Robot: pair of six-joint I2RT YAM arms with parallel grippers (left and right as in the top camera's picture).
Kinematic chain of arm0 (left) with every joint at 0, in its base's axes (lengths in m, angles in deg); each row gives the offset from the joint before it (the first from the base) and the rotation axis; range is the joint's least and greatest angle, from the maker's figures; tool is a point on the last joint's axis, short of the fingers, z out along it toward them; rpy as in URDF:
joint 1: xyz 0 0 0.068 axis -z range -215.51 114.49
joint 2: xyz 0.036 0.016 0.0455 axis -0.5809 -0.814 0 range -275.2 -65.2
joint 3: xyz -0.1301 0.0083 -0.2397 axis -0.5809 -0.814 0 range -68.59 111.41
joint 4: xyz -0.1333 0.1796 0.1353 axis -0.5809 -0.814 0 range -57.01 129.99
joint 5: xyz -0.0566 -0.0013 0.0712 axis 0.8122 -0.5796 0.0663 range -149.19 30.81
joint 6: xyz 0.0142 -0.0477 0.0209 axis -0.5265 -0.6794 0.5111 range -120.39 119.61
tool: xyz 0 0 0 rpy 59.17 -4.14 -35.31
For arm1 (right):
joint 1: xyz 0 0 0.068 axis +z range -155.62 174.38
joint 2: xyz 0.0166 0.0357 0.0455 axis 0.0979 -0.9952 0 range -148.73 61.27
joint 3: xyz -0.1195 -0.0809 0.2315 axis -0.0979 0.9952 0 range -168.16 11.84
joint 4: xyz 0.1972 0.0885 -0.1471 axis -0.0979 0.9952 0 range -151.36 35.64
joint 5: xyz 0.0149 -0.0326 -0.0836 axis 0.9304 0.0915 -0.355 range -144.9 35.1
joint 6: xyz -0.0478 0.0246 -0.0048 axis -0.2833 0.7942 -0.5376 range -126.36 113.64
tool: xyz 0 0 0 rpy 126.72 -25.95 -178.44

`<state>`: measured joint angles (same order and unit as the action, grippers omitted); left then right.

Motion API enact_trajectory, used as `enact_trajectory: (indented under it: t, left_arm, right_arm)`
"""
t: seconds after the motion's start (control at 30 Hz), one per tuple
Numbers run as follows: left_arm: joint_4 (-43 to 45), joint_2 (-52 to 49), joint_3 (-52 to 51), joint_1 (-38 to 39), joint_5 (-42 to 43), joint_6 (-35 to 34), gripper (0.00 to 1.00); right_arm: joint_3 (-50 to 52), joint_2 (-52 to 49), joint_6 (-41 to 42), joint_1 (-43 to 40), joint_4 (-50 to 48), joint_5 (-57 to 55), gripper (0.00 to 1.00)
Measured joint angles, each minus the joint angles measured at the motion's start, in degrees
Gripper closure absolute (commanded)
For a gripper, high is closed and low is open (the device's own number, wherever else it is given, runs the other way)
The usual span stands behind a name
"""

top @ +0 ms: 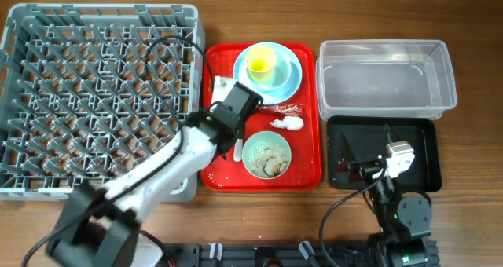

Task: Sort waste into correct bins and load items into the dishwasher rack
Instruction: 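Carry the fork left and insert it upright into the dish rack, then move the left gripper back to the tray and grasp the white spoon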

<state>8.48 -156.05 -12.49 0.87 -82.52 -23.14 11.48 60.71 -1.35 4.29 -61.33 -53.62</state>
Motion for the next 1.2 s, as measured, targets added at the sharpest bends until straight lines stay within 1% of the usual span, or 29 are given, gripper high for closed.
enact_trajectory:
  t: [0.07, 0.2, 0.3, 0.37, 0.4, 0.43, 0.5, 0.57, 0.63, 0.73, 0.77, 0.8, 1.03, 1.07, 1.1, 1.13, 1.17, 1.2]
  left_arm:
    - [-0.11, 8.87, -0.02, 0.0, -1.81, 3.87, 0.96]
    - [-0.2, 16.13, -0.07, 0.0, -4.57, 6.71, 0.96]
    - [-0.31, 18.05, -0.07, -0.87, -8.44, 8.76, 0.96]
    - [-1.68, 18.05, -0.07, -4.02, -9.11, 9.44, 0.96]
    - [-2.4, 18.03, -0.07, -6.95, -8.92, 9.62, 0.96]
    - [-3.21, 18.03, -0.07, -8.57, -7.89, 9.68, 0.96]
    - [-4.13, 17.33, -0.07, -14.34, -3.13, 9.88, 0.96]
    - [-4.26, 15.76, -0.07, -17.55, 3.98, 10.03, 0.96]
    - [-4.35, 11.23, -0.09, -19.63, 9.92, 10.03, 0.96]
    - [-4.09, 6.86, -0.09, -19.63, 12.07, 10.03, 0.96]
    - [-4.09, 6.29, -0.09, -19.63, 12.11, 10.03, 0.93]
    - [-4.09, 5.64, -0.09, -19.63, 12.09, 10.03, 0.71]
    - [-3.06, 5.25, -0.09, -20.48, 10.99, 10.25, 0.71]
    - [-2.71, 6.69, -0.11, -20.41, 11.28, 10.25, 0.72]
    - [-2.58, 8.96, -0.13, -20.24, 11.98, 10.23, 0.75]
    - [-2.51, 12.7, -0.13, -20.15, 13.46, 10.23, 0.76]
    - [-2.6, 17.64, -0.17, -20.15, 17.46, 9.07, 0.79]
    - [-3.06, 20.7, -0.17, -20.0, 21.27, 7.3, 0.79]
  right_arm:
    - [0.0, 0.0, -0.02, 0.0, -0.02, 0.0, 0.0]
    - [0.0, 0.0, -0.02, 0.0, -0.02, 0.0, 0.0]
    - [0.0, 0.0, -0.02, 0.0, 0.0, 0.0, 0.0]
    - [0.0, 0.0, 0.0, 0.0, 0.0, 0.0, 0.0]
    - [0.0, 0.0, -0.02, 0.0, -0.02, 0.0, 0.0]
    - [0.0, 0.0, -0.02, 0.0, -0.02, 0.0, 0.0]
    - [0.0, 0.0, -0.02, 0.0, 0.0, 0.0, 0.0]
    - [0.0, 0.0, -0.02, 0.0, 0.0, 0.0, 0.0]
    - [0.0, 0.0, 0.0, 0.0, 0.0, 0.0, 0.0]
    - [0.0, 0.0, -0.02, 0.0, 0.0, 0.0, 0.0]
    - [0.0, 0.0, -0.02, 0.0, -0.02, 0.0, 0.01]
    - [0.0, 0.0, 0.0, 0.0, 0.0, 0.0, 0.0]
    - [0.0, 0.0, -0.02, 0.0, 0.0, 0.0, 0.0]
    - [0.0, 0.0, -0.02, 0.0, 0.0, 0.0, 0.0]
    - [0.0, 0.0, 0.0, 0.0, 0.0, 0.0, 0.0]
    - [0.0, 0.0, 0.0, 0.0, 0.0, 0.0, 0.0]
    - [0.0, 0.0, -0.02, 0.0, 0.0, 0.0, 0.0]
    - [0.0, 0.0, -0.02, 0.0, 0.0, 0.0, 0.0]
